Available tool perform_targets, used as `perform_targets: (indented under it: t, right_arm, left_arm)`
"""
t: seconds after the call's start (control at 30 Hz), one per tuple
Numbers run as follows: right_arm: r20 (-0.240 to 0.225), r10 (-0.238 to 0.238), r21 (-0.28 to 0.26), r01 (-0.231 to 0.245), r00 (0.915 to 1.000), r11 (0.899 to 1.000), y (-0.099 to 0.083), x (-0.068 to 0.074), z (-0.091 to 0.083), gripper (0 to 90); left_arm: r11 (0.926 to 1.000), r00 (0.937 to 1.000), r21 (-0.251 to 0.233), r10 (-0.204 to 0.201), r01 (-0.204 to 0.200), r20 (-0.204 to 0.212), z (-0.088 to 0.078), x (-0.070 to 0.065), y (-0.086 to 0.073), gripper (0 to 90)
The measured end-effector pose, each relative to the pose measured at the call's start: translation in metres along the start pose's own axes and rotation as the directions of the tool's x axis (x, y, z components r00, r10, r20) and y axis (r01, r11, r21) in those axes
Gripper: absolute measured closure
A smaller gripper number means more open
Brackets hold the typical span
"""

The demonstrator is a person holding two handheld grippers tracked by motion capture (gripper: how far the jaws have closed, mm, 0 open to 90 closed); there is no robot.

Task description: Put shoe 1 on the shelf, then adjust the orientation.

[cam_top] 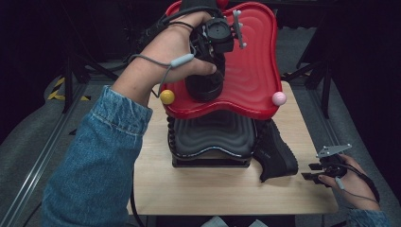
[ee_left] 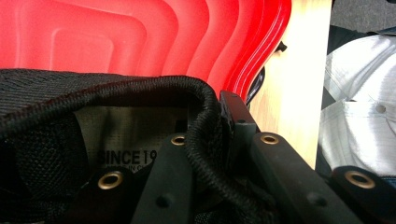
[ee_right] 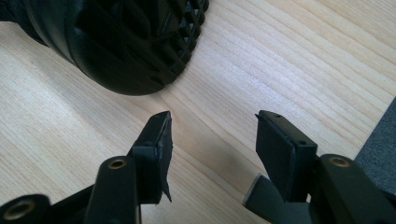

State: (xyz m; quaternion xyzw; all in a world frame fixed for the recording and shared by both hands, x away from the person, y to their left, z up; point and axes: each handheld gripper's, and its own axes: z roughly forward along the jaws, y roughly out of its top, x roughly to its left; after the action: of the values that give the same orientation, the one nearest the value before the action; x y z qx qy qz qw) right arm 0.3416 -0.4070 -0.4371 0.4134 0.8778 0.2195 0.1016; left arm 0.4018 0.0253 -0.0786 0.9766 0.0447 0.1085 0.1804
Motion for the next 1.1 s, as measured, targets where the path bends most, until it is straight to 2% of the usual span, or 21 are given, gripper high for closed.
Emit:
perform_targets:
  t: [0.23,0.33,0.37,0.4,0.47,0.53,0.63,0.8,0.83,0.9,1.03,1.07,1.1]
  right_arm:
    - [0.001,0.003,-0.007,-0.003,1.0000,1.000,0.000,-0.001,0.000,46.7]
    - [0.001,0.004,-0.009,-0.004,1.0000,1.000,0.000,-0.001,0.000,46.7]
    - [0.002,0.004,-0.009,-0.004,1.0000,1.000,0.000,-0.001,0.000,46.6]
    - [0.003,0.002,-0.010,-0.002,1.0000,1.000,0.000,-0.001,0.000,46.6]
    - [0.005,0.004,-0.011,-0.004,1.0000,1.000,0.000,-0.002,-0.001,46.5]
    - [0.005,0.005,-0.012,-0.005,1.0000,1.000,0.000,-0.002,-0.001,46.4]
    - [0.006,0.007,-0.008,-0.007,1.0000,1.000,0.000,-0.002,-0.002,46.2]
    - [0.009,0.011,-0.013,-0.011,0.9999,1.000,0.002,-0.001,-0.002,46.1]
    - [0.007,0.009,-0.010,-0.009,0.9999,1.000,0.003,-0.001,-0.002,46.0]
    - [0.006,0.003,-0.011,-0.003,1.0000,1.000,0.004,-0.001,-0.001,45.9]
    - [-0.002,-0.003,-0.009,0.003,1.0000,1.000,0.009,0.000,0.002,45.8]
    - [-0.001,-0.007,-0.008,0.007,1.0000,1.000,0.009,0.000,0.003,45.8]
    - [-0.003,-0.010,-0.006,0.010,0.9999,1.000,0.010,-0.001,0.004,45.8]
  left_arm:
    - [0.9999,1.0000,-0.013,-0.007,0.007,0.004,0.001,-0.003,-0.003,83.6]
    - [0.9992,0.9992,-0.022,-0.034,0.034,0.023,0.001,-0.002,-0.005,81.3]
    - [0.9990,0.9989,-0.024,-0.039,0.039,0.025,0.000,-0.002,-0.005,79.5]
    - [0.9977,0.9979,-0.029,-0.060,0.060,0.025,0.000,-0.002,-0.006,76.2]
    - [0.9962,0.9958,-0.017,-0.085,0.086,0.033,-0.001,-0.003,-0.006,63.7]
    - [0.9939,0.9931,-0.015,-0.108,0.109,0.046,-0.002,-0.005,-0.008,60.2]
    - [0.9910,0.9917,-0.047,-0.124,0.125,0.036,-0.009,-0.006,-0.010,52.7]
    - [0.9876,0.9907,-0.080,-0.134,0.136,0.022,-0.019,-0.008,-0.015,46.5]
    - [0.9891,0.9929,-0.086,-0.118,0.119,0.014,-0.021,-0.008,-0.016,46.5]
    - [0.9873,0.9908,-0.084,-0.132,0.134,0.026,-0.025,-0.012,-0.018,46.2]
    - [0.9856,0.9915,-0.109,-0.130,0.129,-0.003,-0.036,-0.016,-0.021,45.0]
    - [0.9811,0.9880,-0.117,-0.155,0.154,-0.001,-0.039,-0.018,-0.023,44.6]
    - [0.9796,0.9870,-0.123,-0.161,0.159,-0.008,-0.041,-0.019,-0.024,43.7]
